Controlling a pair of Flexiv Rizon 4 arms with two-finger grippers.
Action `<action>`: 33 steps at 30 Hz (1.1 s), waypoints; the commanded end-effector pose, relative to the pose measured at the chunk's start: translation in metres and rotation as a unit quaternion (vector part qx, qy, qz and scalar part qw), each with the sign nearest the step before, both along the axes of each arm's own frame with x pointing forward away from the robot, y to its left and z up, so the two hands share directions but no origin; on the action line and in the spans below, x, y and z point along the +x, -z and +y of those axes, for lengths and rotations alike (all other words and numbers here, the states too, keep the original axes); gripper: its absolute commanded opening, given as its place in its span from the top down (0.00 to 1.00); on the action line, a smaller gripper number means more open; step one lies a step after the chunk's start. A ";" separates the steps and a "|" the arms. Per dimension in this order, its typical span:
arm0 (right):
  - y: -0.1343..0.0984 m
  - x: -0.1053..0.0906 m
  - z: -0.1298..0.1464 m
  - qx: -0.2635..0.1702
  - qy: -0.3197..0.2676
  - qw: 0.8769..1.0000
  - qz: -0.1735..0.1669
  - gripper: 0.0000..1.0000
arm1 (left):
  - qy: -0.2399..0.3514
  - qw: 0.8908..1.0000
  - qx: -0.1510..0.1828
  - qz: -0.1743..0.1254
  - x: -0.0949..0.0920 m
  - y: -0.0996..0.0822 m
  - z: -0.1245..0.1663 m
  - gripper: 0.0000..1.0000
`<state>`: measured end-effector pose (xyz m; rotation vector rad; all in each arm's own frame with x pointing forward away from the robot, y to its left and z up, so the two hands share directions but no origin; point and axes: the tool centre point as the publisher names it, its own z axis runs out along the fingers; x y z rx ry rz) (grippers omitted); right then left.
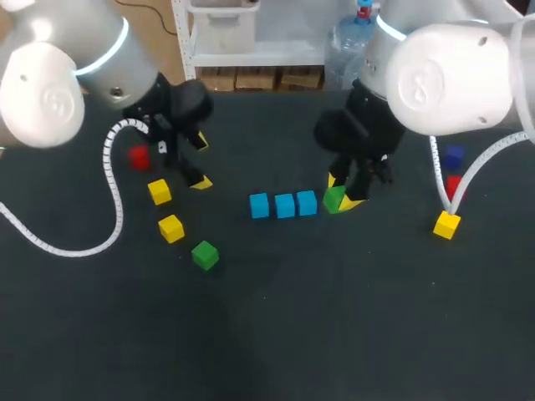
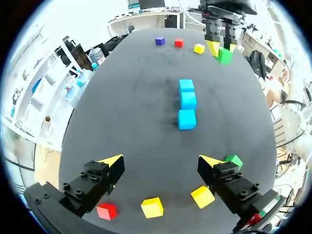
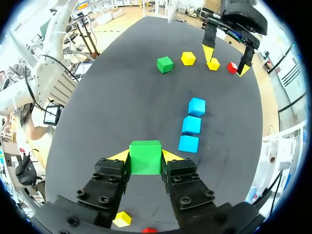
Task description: Place the blue cubes, place green cubes on the blue cubes, place the yellow cubes on the green cubes, then place the red cubes on the yellow cubes, and place purple cube on the red cubes.
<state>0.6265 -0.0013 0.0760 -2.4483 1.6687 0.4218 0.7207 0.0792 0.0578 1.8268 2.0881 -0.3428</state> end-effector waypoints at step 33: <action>0.030 0.043 0.043 -0.094 0.095 0.991 -0.003 1.00 | 0.002 1.000 -0.011 0.004 -0.005 0.006 0.006 0.00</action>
